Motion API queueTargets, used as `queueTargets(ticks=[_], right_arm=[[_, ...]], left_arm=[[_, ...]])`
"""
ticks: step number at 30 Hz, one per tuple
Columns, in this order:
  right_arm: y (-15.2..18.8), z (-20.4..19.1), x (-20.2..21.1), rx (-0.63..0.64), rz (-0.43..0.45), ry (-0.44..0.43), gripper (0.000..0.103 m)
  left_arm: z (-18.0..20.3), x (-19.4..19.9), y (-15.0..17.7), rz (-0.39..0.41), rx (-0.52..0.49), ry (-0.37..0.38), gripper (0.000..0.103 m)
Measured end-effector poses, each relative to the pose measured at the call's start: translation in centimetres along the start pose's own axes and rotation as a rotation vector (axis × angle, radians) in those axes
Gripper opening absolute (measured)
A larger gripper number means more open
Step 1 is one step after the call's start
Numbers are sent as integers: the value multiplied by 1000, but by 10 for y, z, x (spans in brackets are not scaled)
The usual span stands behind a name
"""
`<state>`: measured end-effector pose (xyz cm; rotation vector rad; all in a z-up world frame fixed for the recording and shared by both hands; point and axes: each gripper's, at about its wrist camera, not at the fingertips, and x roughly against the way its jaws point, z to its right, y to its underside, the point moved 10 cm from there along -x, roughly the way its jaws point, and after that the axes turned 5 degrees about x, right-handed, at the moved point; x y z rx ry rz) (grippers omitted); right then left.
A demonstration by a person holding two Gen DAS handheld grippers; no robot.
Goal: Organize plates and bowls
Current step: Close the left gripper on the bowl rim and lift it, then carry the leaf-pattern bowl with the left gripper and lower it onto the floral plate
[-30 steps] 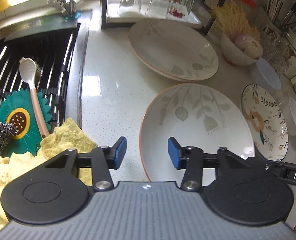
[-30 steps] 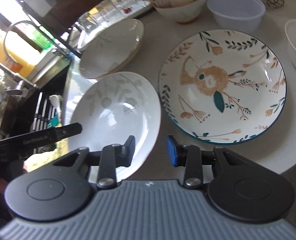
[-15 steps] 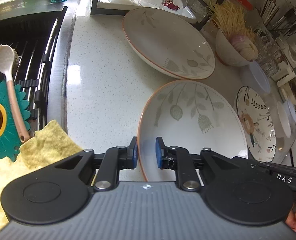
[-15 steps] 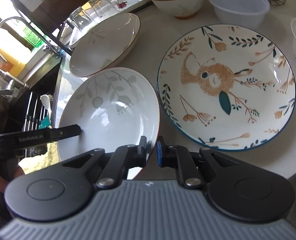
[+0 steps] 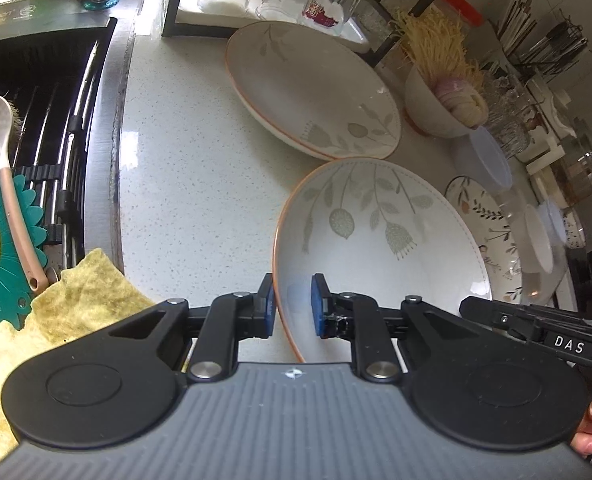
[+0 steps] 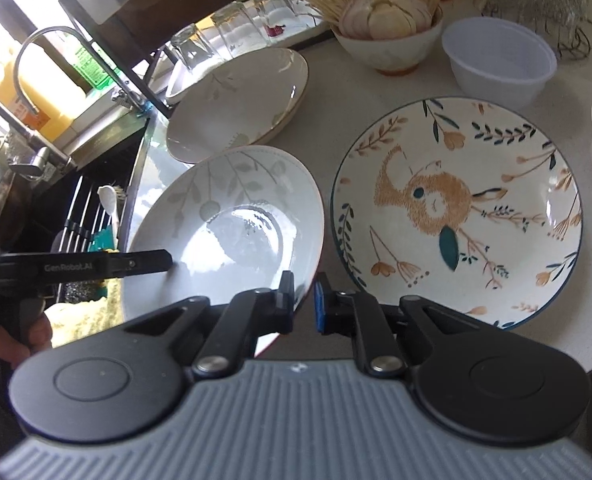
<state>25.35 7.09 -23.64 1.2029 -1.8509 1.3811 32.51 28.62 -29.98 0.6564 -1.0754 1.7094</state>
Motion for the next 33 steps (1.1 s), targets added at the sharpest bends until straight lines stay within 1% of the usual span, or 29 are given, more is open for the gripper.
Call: queueTargets(ticks=[3,8,12,16,19,25,33], right_arm=[[-4,3,11,3,17,-9,14],[-15,13,30,9,78,0,13],[-26,26,44,13,122,1,13],[-36,44,56,17,160,2,13],[-42,59,62,23,177,1,13],[-44,95,66,20,164,17,13],[-31,132,69,12,130,34,13]], left_arm=[[9,8,-3,8,17,28,21],[36,20,-11,39,-10,46,21],[62,26,-19,73,-6,53,21],[85,22,-23,82,1,59,21],[102,13,-23,82,-16,39,21],[135,-11,-20,65,-25,22,21],[163,-41,-2,18,-16,-15,21]])
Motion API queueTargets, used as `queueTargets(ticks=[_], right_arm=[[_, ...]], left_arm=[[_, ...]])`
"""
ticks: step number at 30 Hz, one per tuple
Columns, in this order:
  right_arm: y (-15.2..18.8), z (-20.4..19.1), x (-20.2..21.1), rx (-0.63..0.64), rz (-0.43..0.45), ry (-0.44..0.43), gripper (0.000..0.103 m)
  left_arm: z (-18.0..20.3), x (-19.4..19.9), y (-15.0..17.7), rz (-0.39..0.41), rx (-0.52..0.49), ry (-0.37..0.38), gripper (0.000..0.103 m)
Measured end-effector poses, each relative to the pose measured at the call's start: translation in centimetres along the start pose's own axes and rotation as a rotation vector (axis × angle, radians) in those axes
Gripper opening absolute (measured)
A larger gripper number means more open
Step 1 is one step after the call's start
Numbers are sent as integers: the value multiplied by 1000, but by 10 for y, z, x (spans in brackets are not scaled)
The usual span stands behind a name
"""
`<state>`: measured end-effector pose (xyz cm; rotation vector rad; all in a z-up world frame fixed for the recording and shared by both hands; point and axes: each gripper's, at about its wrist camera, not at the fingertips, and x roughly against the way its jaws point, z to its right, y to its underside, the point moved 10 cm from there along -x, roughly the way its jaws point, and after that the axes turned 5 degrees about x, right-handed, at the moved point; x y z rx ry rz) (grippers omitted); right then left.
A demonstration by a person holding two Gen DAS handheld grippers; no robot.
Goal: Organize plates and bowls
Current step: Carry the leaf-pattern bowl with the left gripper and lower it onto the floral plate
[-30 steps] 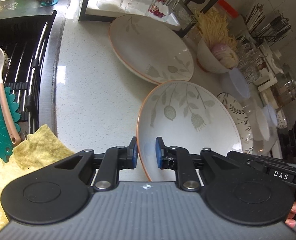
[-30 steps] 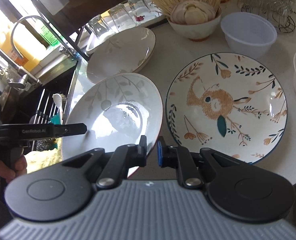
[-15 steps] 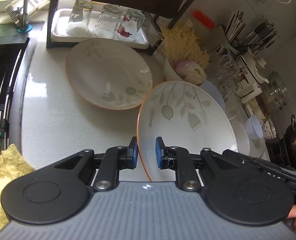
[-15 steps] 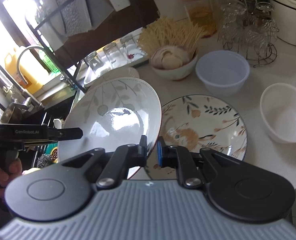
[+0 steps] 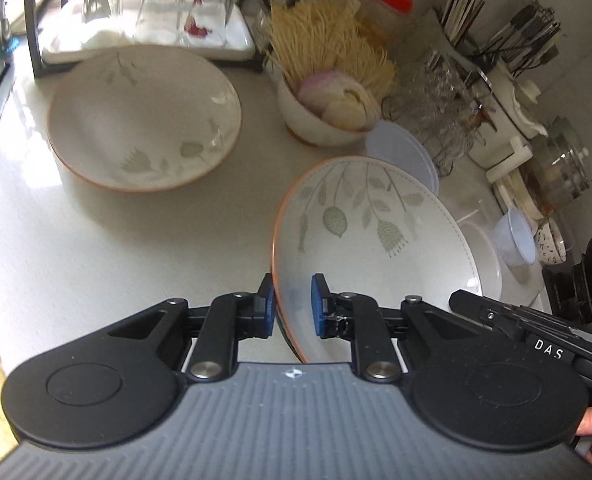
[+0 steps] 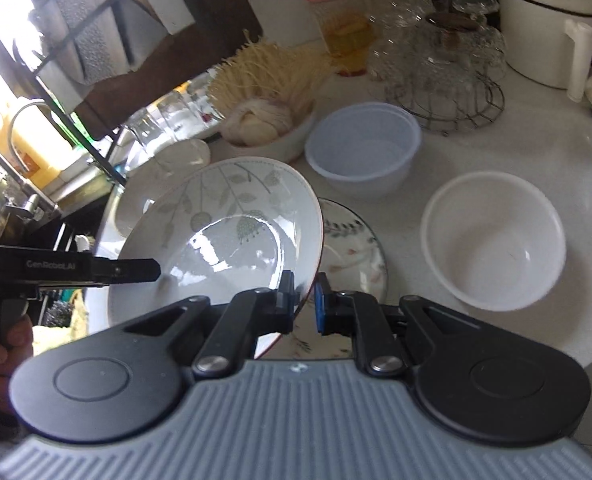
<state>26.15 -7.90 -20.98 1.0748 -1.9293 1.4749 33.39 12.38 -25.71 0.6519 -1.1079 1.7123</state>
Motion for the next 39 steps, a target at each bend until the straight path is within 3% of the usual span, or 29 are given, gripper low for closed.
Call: queueTargets(ticks=[11,24,39], right_arm=[[1,20,-15,38,-65,-2,14],[5,43,-25,43,-106,15,14],[6,40,-36,74,-120,8,17]], left_arm=[[10,-22,12,-29,2,-87,21],[23,-50,19,-111,2,-141,22],[22,-52,20,-121,22,-180,25]])
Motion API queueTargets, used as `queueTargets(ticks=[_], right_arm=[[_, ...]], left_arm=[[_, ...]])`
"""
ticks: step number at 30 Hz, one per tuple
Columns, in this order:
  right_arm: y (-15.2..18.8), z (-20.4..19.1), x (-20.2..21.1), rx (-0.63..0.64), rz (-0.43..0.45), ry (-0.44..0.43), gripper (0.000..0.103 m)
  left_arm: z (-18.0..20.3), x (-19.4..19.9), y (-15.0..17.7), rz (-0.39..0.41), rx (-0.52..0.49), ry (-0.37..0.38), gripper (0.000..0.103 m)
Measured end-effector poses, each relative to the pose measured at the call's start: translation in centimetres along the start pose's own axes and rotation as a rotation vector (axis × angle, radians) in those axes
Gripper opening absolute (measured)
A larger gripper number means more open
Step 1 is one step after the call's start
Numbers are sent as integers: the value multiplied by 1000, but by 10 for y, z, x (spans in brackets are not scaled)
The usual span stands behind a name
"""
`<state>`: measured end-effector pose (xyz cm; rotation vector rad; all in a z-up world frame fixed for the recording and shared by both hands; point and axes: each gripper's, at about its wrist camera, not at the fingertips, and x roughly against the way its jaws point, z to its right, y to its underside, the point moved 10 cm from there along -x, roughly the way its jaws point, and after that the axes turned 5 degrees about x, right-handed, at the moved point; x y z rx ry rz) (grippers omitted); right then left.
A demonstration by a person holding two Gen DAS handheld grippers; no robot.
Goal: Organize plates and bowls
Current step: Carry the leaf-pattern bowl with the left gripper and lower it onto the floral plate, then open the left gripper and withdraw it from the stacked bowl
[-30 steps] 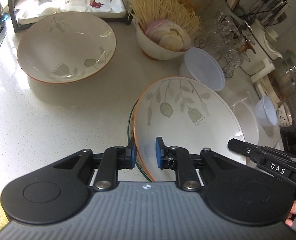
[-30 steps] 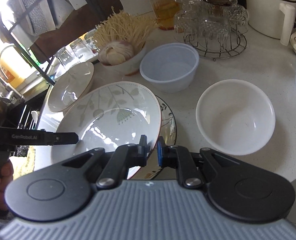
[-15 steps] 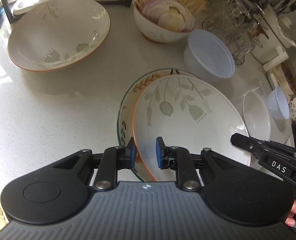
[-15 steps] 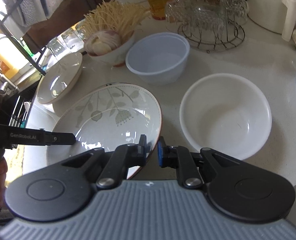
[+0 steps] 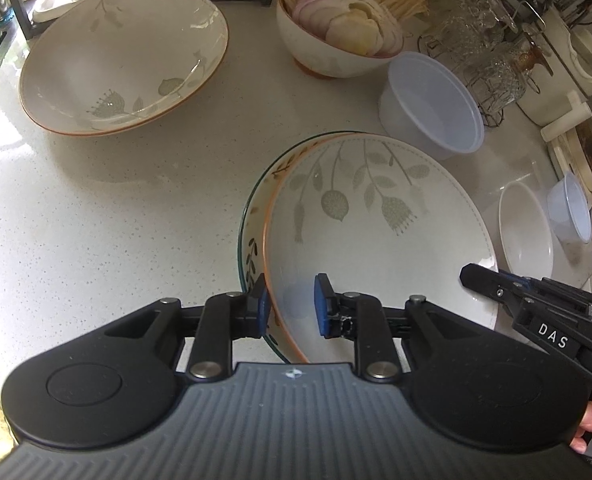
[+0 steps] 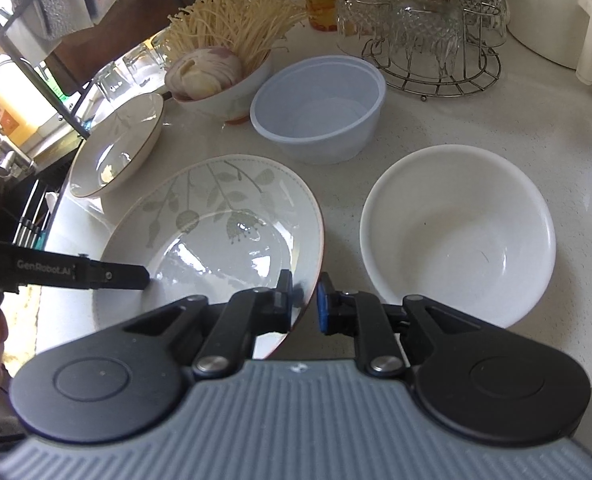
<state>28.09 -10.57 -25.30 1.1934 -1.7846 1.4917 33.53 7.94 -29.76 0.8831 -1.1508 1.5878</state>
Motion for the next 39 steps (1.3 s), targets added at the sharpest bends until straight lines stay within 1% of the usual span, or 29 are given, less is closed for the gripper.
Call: queueTargets(ticks=[5,8,13,16,18,21,25,26,27,29,31,34,36,37,39], right_arm=[[0,-1,-2,4,-5,1,18],[0,-2,-5,-1,-12,-2,18],[-1,-2,-8,-7,-15,-11,18],[-2,-2,-9,9,-9,-4,18],[-3,-2,-10,10,2,-11,18],[-3,0,-11,3,12,-20,18],[-4,-2,-10,20,19,-3,18],[-4,-2,-10,21,23,1,18],[-5,-2,-10,23,30,4,18],[-6,-1,-10,36,42,11,17],[-6,-1,-10,38,43,14,17],[-5,0,-8,33,46,14,17],[-7,1,-3,30,68,34,17],[-8,2,2,30,83,43,17],[-11,1,13,24,113,33,17]], left_arm=[[-2,2,0,0,19,15,25],[-2,4,-1,-12,45,28,29],[-4,8,-1,-10,60,33,30],[-7,10,-1,-25,110,60,35],[-7,12,0,-27,122,68,39],[-7,15,3,-33,144,77,40],[-5,21,9,-33,143,75,43],[-6,22,10,-29,148,76,48],[-6,25,12,-20,147,72,51],[-3,30,14,5,119,67,53],[-2,35,16,17,126,73,54],[-2,38,17,39,120,55,54],[-2,42,17,57,121,49,54],[-1,46,16,72,119,47,54],[5,60,11,133,99,43,54]])
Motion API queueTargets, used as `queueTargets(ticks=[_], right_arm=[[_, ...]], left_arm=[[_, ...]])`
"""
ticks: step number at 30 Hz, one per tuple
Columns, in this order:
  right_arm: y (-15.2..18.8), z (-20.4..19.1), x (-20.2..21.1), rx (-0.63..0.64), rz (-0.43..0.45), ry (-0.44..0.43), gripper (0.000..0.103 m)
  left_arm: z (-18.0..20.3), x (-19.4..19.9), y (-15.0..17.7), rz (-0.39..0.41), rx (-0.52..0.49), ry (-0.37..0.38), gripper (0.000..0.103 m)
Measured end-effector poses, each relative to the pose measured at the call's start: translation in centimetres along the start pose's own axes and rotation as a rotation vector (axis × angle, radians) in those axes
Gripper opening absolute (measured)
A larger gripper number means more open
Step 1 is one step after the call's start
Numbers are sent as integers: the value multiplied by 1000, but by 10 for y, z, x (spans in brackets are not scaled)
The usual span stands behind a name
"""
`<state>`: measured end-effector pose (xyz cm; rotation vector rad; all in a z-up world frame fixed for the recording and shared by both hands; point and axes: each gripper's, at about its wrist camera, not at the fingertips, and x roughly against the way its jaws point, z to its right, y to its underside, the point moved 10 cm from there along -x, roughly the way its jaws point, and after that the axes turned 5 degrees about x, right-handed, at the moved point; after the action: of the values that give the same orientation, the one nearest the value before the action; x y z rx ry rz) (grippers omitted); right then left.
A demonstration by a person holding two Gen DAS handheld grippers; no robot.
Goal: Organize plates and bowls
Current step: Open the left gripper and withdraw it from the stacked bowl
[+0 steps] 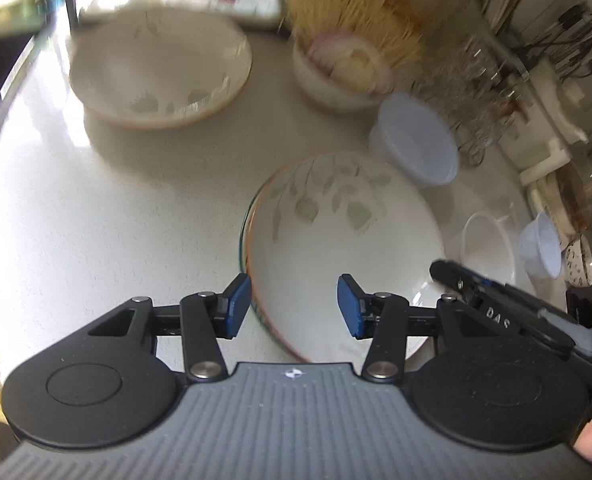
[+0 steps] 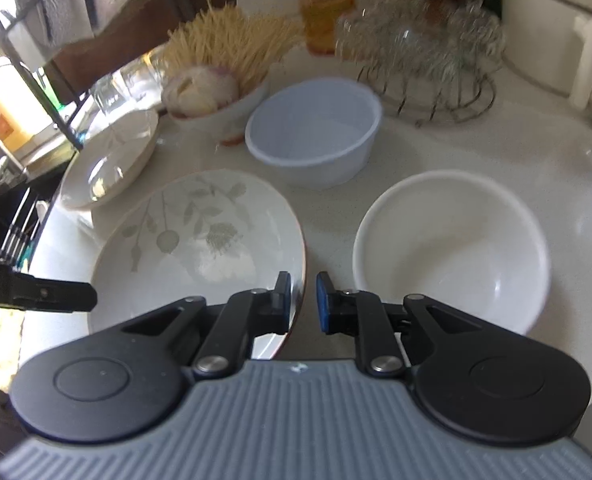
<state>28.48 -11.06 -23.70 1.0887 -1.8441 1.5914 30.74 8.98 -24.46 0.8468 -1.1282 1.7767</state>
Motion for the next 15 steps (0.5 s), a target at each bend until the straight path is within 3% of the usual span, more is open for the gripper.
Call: queueTargets(ticks=[4,15], right_arm=[[-15,-2,27,0,73,-9,17],[-71,-8,126,4,294,-19,17]], left_arm=[[25,32,-13,118,-64,11,54],[91,131,-40,351,-154,54,54]])
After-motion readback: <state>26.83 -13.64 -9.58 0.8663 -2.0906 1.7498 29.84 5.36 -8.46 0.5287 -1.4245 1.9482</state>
